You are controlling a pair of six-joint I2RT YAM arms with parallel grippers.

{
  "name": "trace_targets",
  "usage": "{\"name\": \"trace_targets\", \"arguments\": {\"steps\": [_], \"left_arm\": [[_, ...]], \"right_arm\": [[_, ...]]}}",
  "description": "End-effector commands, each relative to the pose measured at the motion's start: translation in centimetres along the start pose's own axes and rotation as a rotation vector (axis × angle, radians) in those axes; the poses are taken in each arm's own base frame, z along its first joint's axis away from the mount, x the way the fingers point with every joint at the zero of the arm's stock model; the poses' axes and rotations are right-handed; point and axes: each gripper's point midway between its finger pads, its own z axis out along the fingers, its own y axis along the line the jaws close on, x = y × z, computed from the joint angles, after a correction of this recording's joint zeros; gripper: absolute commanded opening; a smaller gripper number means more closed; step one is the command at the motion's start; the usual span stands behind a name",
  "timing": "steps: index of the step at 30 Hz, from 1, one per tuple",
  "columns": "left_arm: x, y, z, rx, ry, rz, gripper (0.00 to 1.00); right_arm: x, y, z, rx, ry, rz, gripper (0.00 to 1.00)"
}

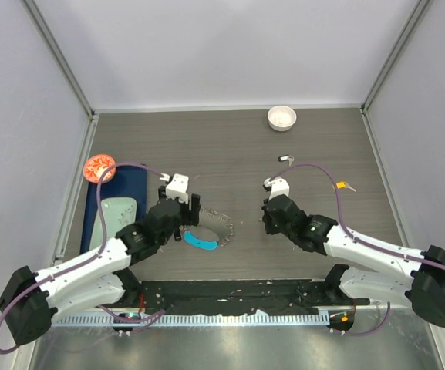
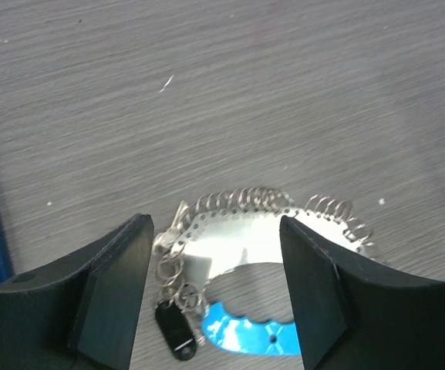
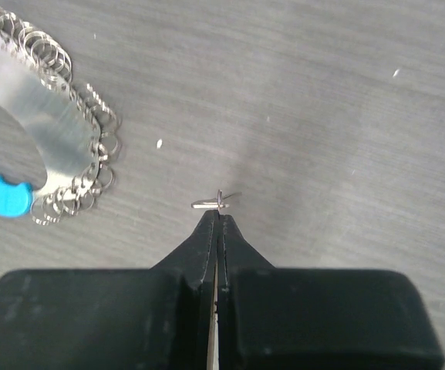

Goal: Put the keys on the keyring

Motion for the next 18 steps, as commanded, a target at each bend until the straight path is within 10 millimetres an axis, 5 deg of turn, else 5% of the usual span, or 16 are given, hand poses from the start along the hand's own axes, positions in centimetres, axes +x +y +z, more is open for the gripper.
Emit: {"name": "trace_targets", "arguments": {"steps": [1, 6, 11, 18], "left_arm": [[-0.3, 2.0, -1.0, -0.055, -0.058, 0.049, 0.71], [-0.5, 2.3, -1.8, -0.044, -0.089, 0.035, 0.73], [-0.6, 2.2, -2.1, -0.027, -0.106, 0.019, 0.73], [-0.4, 2.2, -2.0, -0.034, -0.098, 0.019, 0.73]], "right_arm": [[1.9, 0.7, -1.9, -0.031, 0.13, 0.112, 0.01], [3.2, -0.3, -2.1, 0.014, 0.214, 0.131, 0.01], [3.4, -2.6, 0.5, 0.082, 0.288, 0.131, 0.01], [-0.5, -5.0, 4.8, 0.154, 0.267, 0.002, 0.01]]}}
